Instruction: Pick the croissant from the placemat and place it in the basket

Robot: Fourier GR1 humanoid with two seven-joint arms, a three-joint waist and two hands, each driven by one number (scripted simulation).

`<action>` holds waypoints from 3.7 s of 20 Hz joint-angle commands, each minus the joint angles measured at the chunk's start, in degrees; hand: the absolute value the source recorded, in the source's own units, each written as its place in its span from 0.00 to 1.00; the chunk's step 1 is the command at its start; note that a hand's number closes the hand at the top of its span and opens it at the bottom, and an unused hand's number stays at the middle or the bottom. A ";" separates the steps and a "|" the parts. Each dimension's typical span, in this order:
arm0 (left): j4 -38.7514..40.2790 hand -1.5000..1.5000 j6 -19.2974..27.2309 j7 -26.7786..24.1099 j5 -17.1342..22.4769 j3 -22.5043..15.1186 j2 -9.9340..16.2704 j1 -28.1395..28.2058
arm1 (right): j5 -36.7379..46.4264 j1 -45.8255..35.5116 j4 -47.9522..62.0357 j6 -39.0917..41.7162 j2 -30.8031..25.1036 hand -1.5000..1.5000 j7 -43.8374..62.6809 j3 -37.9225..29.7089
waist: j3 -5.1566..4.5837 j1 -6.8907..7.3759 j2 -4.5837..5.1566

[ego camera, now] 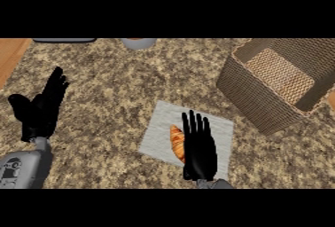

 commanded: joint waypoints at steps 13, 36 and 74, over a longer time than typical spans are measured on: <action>-2.32 0.50 -0.96 2.26 -1.25 0.29 -1.79 0.15 | -4.93 -2.49 10.88 -0.88 0.06 0.00 -2.33 1.03 | 0.07 0.09 0.21; -2.34 0.50 -1.91 1.90 -2.43 -1.76 -3.47 -2.72 | -38.16 -14.71 22.33 -22.84 0.03 1.00 -3.88 -9.14 | 0.47 5.53 1.93; -2.90 0.50 -4.53 2.04 -0.59 2.98 -0.17 0.84 | -30.85 -63.17 45.83 -50.63 -5.57 1.00 12.75 -21.73 | 0.02 0.79 0.17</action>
